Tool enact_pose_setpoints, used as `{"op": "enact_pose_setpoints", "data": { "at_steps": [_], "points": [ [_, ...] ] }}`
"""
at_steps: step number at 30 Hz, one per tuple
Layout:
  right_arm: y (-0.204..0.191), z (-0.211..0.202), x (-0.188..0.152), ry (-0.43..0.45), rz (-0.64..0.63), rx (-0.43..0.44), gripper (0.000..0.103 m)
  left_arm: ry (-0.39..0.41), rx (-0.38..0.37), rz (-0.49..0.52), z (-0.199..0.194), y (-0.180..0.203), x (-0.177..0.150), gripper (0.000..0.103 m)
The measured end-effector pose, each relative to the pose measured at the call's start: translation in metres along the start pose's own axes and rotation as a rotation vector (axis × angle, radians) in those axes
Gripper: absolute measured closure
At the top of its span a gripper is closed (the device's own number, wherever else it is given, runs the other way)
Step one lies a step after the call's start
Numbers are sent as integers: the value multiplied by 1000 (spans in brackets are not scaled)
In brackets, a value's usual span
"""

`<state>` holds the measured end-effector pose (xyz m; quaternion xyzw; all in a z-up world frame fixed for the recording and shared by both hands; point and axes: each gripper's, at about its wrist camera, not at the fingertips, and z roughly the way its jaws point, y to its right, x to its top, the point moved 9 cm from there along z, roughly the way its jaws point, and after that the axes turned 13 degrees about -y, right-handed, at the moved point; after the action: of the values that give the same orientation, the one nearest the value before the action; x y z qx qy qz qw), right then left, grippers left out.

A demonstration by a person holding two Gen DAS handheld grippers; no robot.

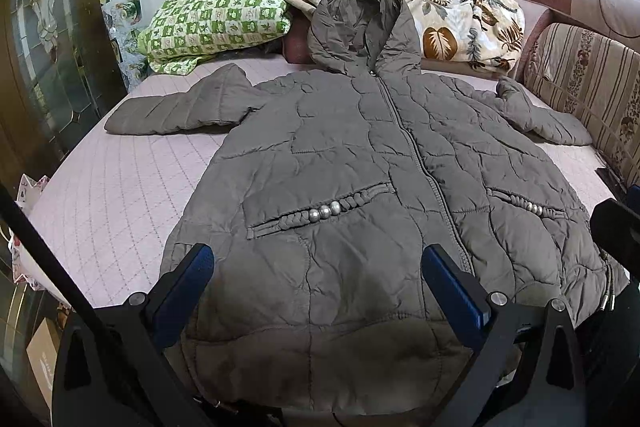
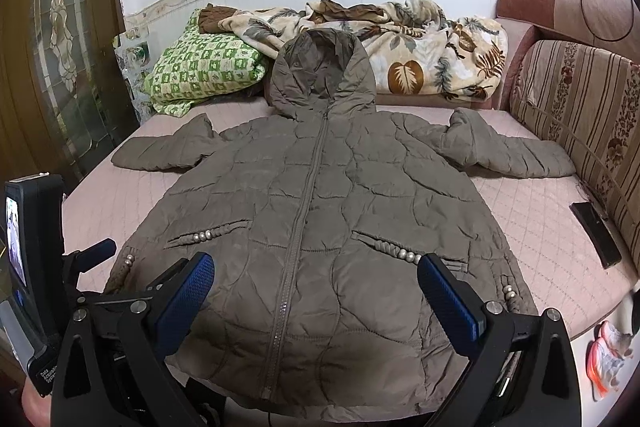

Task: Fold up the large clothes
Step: 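Move the right tool toward the sleeve cuff beside the sofa, then grasp the jacket sleeve cuff with the right tool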

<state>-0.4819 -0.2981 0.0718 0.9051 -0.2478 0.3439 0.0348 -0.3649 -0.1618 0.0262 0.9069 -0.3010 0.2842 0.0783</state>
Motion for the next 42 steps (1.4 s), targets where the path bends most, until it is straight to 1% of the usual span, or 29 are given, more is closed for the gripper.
{"op": "enact_pose_setpoints", "data": {
  "at_steps": [9, 25, 34, 37, 39, 42],
  "points": [
    [-2, 0, -2, -3, -2, 4, 1, 16, 12, 7, -3, 2, 0, 0],
    [3, 3, -4, -22, 14, 27, 0, 16, 13, 7, -2, 2, -1, 0],
    [3, 2, -4, -30, 7, 26, 1, 17, 12, 9, -3, 2, -1, 0],
    [12, 3, 0, -36, 34, 64, 1, 22, 11, 0, -5, 0, 1, 0],
    [32, -2, 11, -15, 86, 98, 1, 26, 3, -14, -8, -10, 11, 0],
    [77, -10, 38, 16, 170, 104, 1, 40, -15, -75, -11, -35, 40, 0]
  ]
}}
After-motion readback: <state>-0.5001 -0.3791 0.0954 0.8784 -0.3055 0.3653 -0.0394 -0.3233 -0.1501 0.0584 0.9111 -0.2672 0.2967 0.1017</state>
